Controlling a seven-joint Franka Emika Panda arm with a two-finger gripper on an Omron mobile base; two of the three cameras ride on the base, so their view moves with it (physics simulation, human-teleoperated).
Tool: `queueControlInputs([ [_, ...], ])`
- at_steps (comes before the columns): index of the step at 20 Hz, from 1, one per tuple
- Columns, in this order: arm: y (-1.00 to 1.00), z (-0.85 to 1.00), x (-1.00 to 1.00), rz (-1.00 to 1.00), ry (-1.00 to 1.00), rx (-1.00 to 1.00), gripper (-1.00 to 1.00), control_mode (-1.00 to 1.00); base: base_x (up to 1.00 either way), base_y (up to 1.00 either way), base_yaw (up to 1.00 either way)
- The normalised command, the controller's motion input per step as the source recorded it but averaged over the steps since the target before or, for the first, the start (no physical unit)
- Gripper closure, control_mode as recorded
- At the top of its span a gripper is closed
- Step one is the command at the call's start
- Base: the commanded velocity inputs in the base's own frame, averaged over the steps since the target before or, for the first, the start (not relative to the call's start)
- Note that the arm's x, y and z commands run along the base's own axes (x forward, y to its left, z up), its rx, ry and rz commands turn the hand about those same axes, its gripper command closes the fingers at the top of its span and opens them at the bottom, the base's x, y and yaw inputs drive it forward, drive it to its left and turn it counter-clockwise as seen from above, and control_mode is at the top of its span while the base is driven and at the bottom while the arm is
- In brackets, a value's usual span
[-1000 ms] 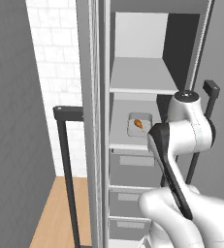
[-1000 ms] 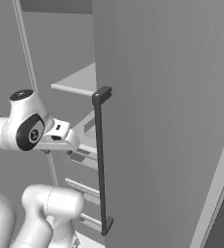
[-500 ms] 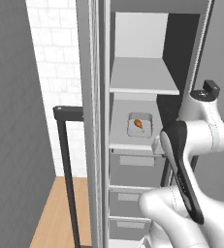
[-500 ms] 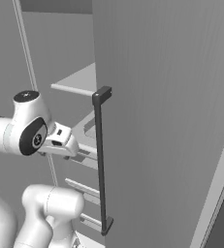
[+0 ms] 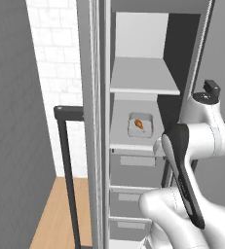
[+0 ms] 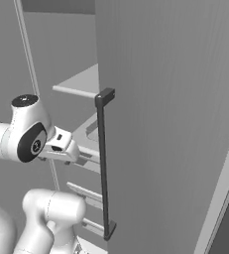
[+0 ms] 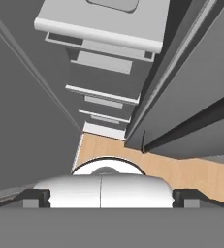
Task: Take the meat container that has the chicken drumstick and place it on the second highest rack of the freezer. Then take the vegetable container that has the mushroom and broccoli and place it on the highest rack of the freezer.
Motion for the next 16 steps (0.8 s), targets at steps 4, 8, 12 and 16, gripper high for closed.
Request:
queueControlInputs([
  [4,0.0,0.0,0.0,0.0,0.0,0.0,-1.0,1.0,-0.81,0.0,0.0],
  [8,0.0,0.0,0.0,0.0,0.0,0.0,-1.0,1.0,-1.0,0.0,-0.03],
  [12,0.0,0.0,0.0,0.0,0.0,0.0,-1.0,1.0,-0.95,-0.05,-0.1],
  [16,0.0,0.0,0.0,0.0,0.0,0.0,-1.0,1.0,-0.39,-0.12,-0.24],
])
